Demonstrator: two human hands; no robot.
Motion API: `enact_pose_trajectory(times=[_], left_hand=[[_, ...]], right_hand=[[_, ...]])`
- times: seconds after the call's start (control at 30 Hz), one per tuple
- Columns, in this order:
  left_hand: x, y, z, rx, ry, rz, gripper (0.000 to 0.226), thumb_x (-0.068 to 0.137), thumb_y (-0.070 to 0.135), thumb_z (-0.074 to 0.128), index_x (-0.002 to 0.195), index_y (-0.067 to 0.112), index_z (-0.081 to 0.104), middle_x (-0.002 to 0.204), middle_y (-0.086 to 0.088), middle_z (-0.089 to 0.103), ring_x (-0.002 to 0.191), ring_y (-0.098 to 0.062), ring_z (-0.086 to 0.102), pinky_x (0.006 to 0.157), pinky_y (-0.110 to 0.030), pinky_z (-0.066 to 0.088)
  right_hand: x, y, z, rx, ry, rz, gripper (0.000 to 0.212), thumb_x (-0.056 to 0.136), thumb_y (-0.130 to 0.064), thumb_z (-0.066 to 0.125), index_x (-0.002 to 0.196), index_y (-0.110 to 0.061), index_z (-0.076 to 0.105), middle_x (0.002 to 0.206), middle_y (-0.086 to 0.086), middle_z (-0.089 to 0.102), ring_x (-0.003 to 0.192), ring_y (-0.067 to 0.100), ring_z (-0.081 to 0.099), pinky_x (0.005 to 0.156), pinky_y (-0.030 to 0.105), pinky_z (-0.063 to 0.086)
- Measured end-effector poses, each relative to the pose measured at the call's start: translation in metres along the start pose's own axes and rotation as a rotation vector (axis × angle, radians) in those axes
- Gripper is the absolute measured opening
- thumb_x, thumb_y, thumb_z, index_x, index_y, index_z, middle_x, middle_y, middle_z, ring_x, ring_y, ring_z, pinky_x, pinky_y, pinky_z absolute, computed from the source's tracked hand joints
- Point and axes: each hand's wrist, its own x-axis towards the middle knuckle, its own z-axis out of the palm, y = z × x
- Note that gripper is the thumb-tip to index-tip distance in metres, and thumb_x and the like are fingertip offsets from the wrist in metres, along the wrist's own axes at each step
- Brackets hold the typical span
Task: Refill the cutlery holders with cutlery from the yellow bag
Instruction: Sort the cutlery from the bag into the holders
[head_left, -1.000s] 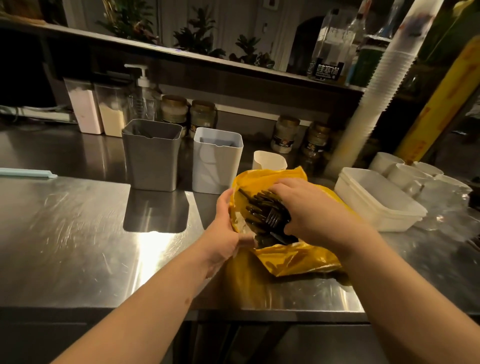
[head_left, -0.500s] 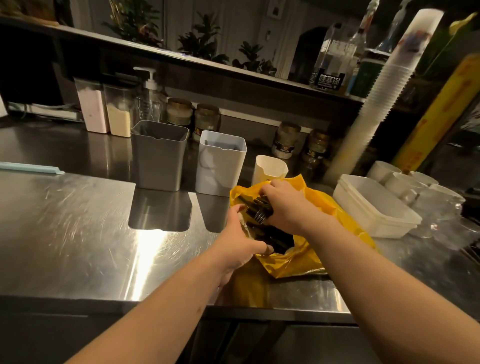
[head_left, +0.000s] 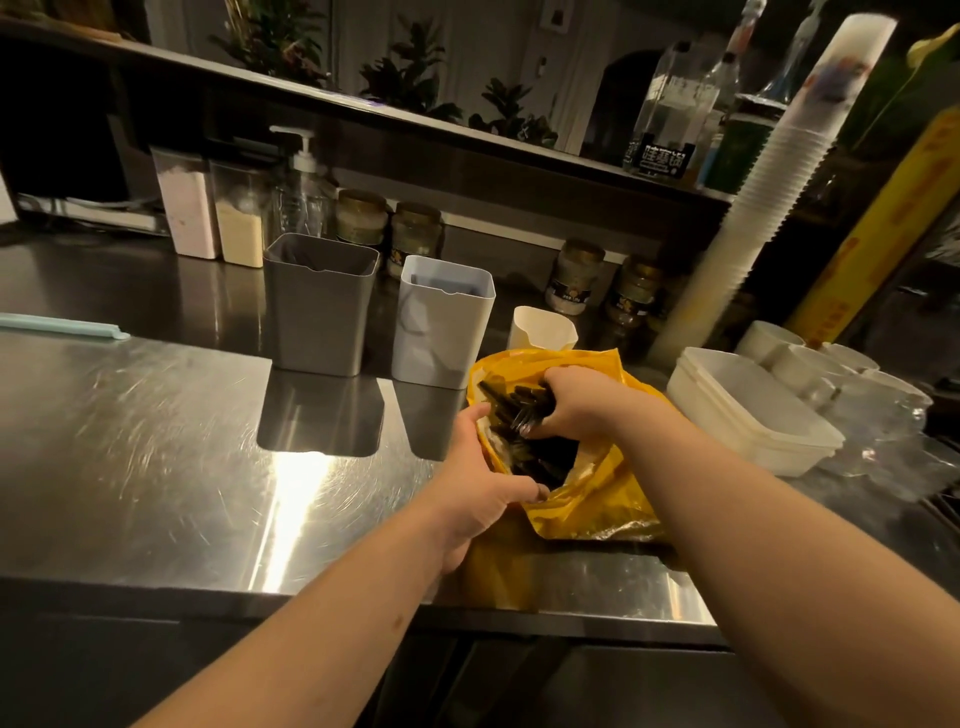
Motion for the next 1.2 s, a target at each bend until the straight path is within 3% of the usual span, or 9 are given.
enact_pose_trajectory(times=[0.17, 0.3, 0.43, 0.53, 0.67, 0.8, 1.0, 1.13, 1.2], left_hand=[[0.002, 0.0, 0.0, 0.008, 0.028, 0.005, 0.102, 0.083, 0.004, 0.079, 0.149, 0.043, 0.013, 0.133, 0.006, 0.036, 0.12, -0.02, 0.043, 0.106, -0.04, 0.042], [0.004, -0.003, 0.0, -0.03, 0.032, 0.004, 0.105, 0.082, 0.003, 0.08, 0.151, 0.043, 0.012, 0.137, 0.004, 0.037, 0.121, -0.02, 0.044, 0.101, -0.036, 0.043], [0.005, -0.003, 0.001, -0.073, 0.043, 0.003, 0.105, 0.082, 0.003, 0.08, 0.151, 0.042, 0.013, 0.137, 0.006, 0.037, 0.12, -0.015, 0.04, 0.109, -0.038, 0.037], [0.008, -0.002, 0.003, -0.121, 0.033, -0.01, 0.106, 0.078, 0.004, 0.083, 0.147, 0.048, 0.015, 0.137, 0.005, 0.044, 0.123, -0.019, 0.047, 0.115, -0.046, 0.039], [0.02, 0.004, 0.01, -0.239, -0.038, -0.021, 0.111, 0.075, -0.004, 0.081, 0.146, 0.054, 0.017, 0.139, 0.0, 0.047, 0.127, -0.026, 0.049, 0.116, -0.052, 0.037], [0.034, 0.013, 0.017, -0.338, -0.06, -0.018, 0.101, 0.081, -0.013, 0.072, 0.143, 0.048, 0.02, 0.134, -0.004, 0.051, 0.125, -0.03, 0.054, 0.113, -0.052, 0.042], [0.049, 0.018, 0.015, -0.342, -0.071, -0.042, 0.103, 0.071, -0.001, 0.077, 0.142, 0.051, 0.026, 0.134, -0.012, 0.055, 0.123, -0.037, 0.059, 0.11, -0.055, 0.043], [0.054, 0.019, 0.013, -0.331, -0.072, -0.038, 0.096, 0.081, -0.007, 0.073, 0.145, 0.048, 0.027, 0.135, -0.009, 0.051, 0.123, -0.036, 0.056, 0.11, -0.056, 0.044], [0.053, 0.019, 0.013, -0.327, -0.073, -0.042, 0.091, 0.085, -0.009, 0.069, 0.146, 0.044, 0.026, 0.129, -0.006, 0.051, 0.12, -0.035, 0.056, 0.106, -0.054, 0.048]], right_hand=[[0.005, -0.012, 0.003, -0.054, -0.059, -0.116, 0.049, 0.088, -0.035, 0.074, 0.13, -0.029, 0.05, 0.126, 0.0, 0.059, 0.106, 0.02, 0.058, 0.086, 0.028, 0.054], [0.002, -0.006, 0.012, -0.077, -0.123, -0.078, 0.078, 0.084, -0.051, 0.075, 0.147, -0.028, 0.036, 0.144, 0.002, 0.045, 0.13, 0.028, 0.047, 0.106, 0.041, 0.046], [0.007, -0.002, 0.015, -0.107, 0.015, -0.097, 0.048, 0.091, -0.023, 0.072, 0.134, -0.023, 0.052, 0.128, 0.003, 0.058, 0.111, 0.022, 0.056, 0.094, 0.032, 0.05], [0.01, 0.004, 0.017, -0.118, 0.093, -0.073, 0.038, 0.09, -0.019, 0.071, 0.127, -0.022, 0.06, 0.118, 0.001, 0.062, 0.103, 0.02, 0.057, 0.091, 0.03, 0.052], [0.011, 0.017, 0.011, -0.177, 0.119, -0.034, 0.049, 0.093, -0.033, 0.068, 0.14, -0.023, 0.055, 0.141, 0.006, 0.047, 0.136, 0.031, 0.037, 0.113, 0.044, 0.037], [0.012, 0.023, -0.005, -0.011, 0.094, -0.072, 0.043, 0.096, -0.029, 0.066, 0.137, -0.02, 0.055, 0.134, 0.004, 0.058, 0.122, 0.024, 0.053, 0.098, 0.032, 0.047], [0.013, 0.024, -0.034, 0.339, 0.112, -0.155, 0.047, 0.099, -0.016, 0.061, 0.143, -0.023, 0.046, 0.138, 0.003, 0.054, 0.126, 0.024, 0.052, 0.093, 0.03, 0.045], [0.015, 0.03, -0.035, 0.572, 0.257, -0.22, 0.026, 0.097, -0.01, 0.062, 0.117, -0.023, 0.053, 0.106, 0.0, 0.065, 0.105, 0.02, 0.065, 0.09, 0.038, 0.057], [0.016, 0.028, -0.034, 0.673, 0.332, -0.248, 0.021, 0.099, -0.011, 0.059, 0.118, -0.015, 0.049, 0.098, 0.005, 0.066, 0.09, 0.018, 0.07, 0.08, 0.04, 0.062]])
